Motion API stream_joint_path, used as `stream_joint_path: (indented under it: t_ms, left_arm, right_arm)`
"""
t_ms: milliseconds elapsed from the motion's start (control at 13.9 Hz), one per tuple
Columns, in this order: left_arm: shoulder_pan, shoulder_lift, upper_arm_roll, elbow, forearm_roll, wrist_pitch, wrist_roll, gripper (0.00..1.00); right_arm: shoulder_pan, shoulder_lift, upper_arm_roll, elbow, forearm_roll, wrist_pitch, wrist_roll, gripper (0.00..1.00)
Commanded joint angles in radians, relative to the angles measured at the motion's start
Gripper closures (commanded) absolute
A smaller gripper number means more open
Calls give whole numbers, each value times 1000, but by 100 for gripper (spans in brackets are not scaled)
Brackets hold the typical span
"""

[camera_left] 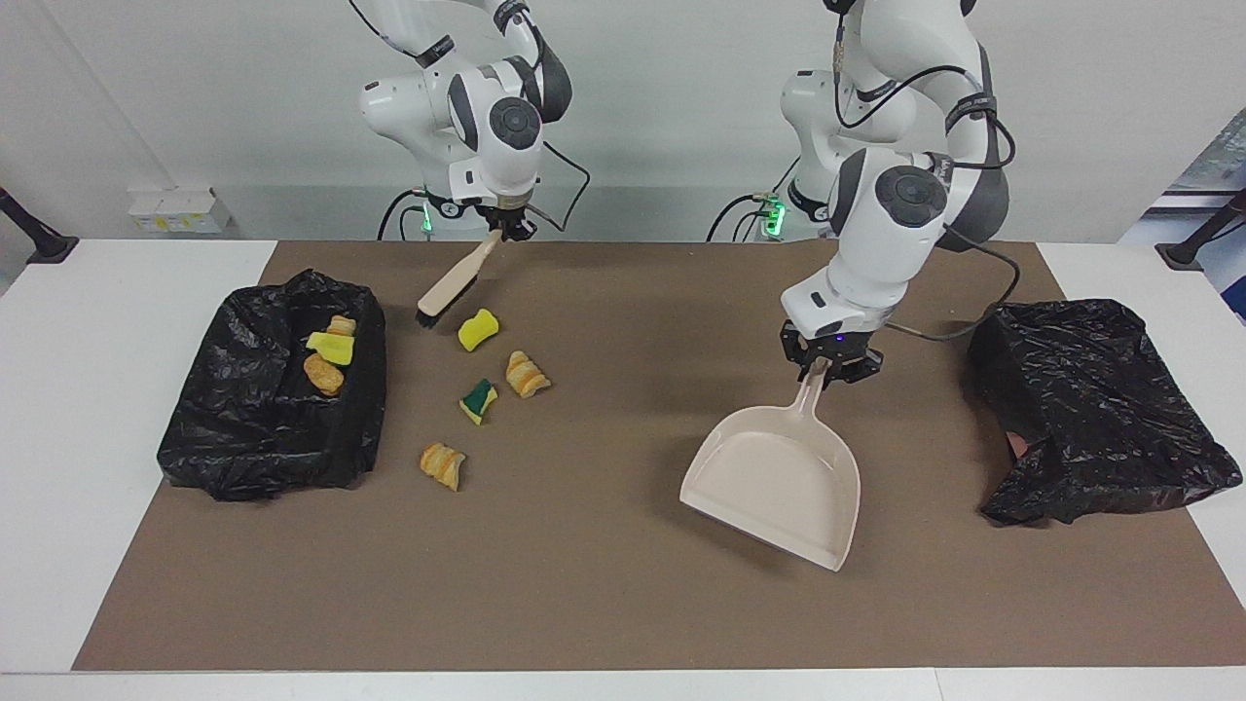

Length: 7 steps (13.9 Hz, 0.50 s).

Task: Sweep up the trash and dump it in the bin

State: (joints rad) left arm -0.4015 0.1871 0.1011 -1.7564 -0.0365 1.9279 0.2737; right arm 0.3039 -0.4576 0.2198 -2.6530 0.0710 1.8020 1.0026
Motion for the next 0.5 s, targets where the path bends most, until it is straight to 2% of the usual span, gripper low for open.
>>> stream_joint_path:
  t_ms: [0,216,432]
  left_arm:
    - [44,-17,-8,-3,-3,-32,59,100]
    - [99,-17,-9,-3,-8,-55,258,100]
    - [116,-17,-8,-9,-6,-61,462,100]
  right_arm:
    - [-45,37,13,-22,36,101,-71,100]
    - [-48,111,13,-10,39,198,-117,100]
    - [-95,215,12,103,39,223,-186,100]
